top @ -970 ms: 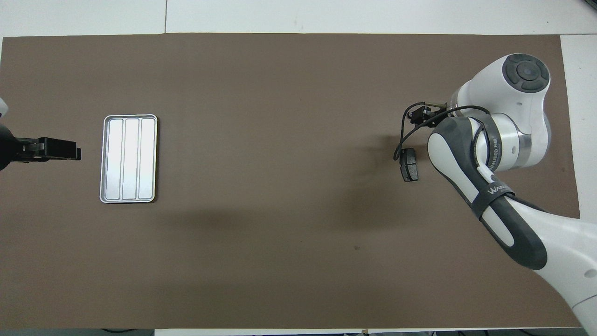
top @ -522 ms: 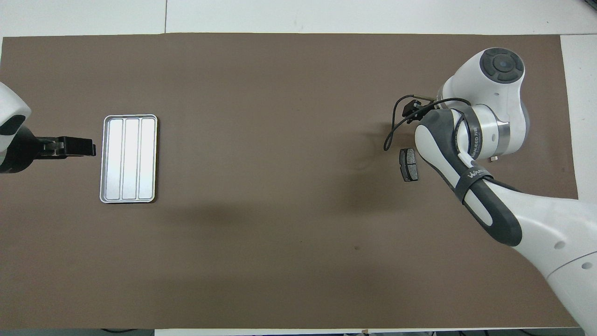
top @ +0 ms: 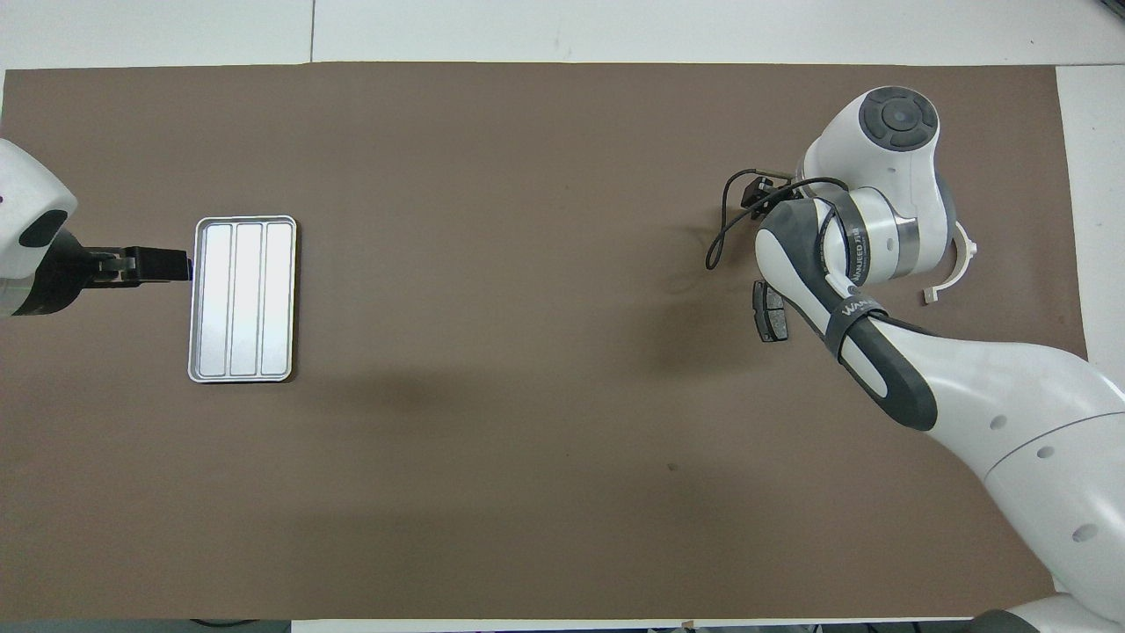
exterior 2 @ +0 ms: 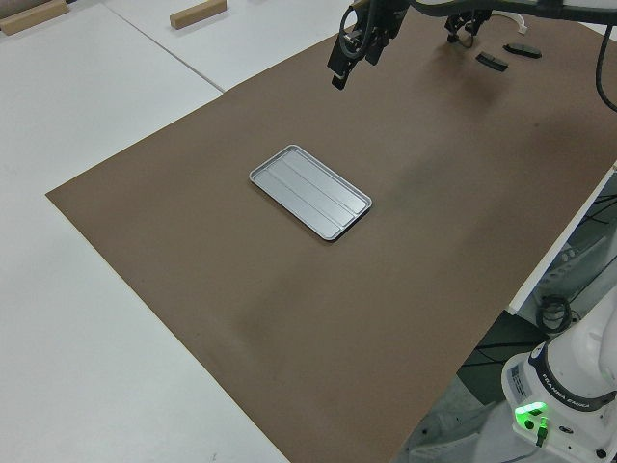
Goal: Pick bearing gear from pile to tray
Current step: 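Reach the right gripper to the nearer small black ring and grasp it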
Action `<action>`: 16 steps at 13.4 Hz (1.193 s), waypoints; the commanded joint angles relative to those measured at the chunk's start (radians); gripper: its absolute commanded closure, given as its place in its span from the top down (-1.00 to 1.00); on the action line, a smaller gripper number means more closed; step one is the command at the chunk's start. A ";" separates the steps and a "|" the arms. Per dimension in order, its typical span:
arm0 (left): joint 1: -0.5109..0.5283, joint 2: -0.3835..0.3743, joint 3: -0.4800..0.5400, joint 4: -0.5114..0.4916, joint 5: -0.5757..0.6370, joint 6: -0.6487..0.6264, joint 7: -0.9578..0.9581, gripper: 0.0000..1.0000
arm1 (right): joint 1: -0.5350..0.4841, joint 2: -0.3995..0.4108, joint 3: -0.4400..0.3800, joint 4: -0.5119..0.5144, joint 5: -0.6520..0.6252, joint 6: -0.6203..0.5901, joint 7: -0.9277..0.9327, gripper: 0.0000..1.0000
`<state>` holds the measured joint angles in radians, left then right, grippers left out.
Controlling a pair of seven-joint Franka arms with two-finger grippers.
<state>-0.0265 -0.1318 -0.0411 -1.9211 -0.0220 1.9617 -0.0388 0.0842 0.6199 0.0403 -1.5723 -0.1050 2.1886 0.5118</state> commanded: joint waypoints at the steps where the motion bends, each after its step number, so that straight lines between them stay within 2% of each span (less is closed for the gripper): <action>1: -0.016 -0.008 0.010 -0.019 -0.007 0.022 -0.012 1.00 | -0.003 0.026 0.004 0.035 -0.004 0.010 0.030 0.78; 3: -0.016 -0.008 0.010 -0.019 -0.007 0.020 -0.012 1.00 | -0.003 0.026 0.006 0.035 -0.001 0.008 0.034 0.46; 7: -0.016 -0.008 0.010 -0.019 -0.007 0.023 -0.047 1.00 | -0.003 0.024 0.015 0.034 0.002 0.011 0.106 0.30; 9: -0.016 -0.008 0.010 -0.021 -0.007 0.029 -0.049 1.00 | -0.003 0.024 0.015 0.032 0.008 0.011 0.106 0.09; 10: -0.016 -0.008 0.009 -0.021 -0.007 0.031 -0.050 1.00 | -0.003 0.024 0.015 0.029 0.019 0.019 0.106 -0.05; 11: -0.018 -0.008 0.009 -0.021 -0.007 0.031 -0.052 1.00 | -0.003 0.024 0.015 0.026 0.021 0.022 0.106 -0.30; 12: -0.018 -0.006 0.009 -0.019 -0.007 0.034 -0.064 1.00 | -0.003 0.024 0.016 0.025 0.021 0.022 0.106 -0.57; 13: -0.018 -0.006 0.009 -0.019 -0.006 0.040 -0.064 1.00 | -0.004 0.024 0.015 0.026 0.019 0.022 0.105 -0.97; 16: -0.018 -0.006 0.009 -0.019 -0.006 0.039 -0.064 1.00 | -0.001 0.023 0.016 0.028 0.018 0.017 0.094 -1.00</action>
<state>-0.0320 -0.1310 -0.0407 -1.9215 -0.0220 1.9751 -0.0894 0.0872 0.6271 0.0565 -1.5433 -0.0900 2.1979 0.6027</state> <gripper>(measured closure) 0.000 0.762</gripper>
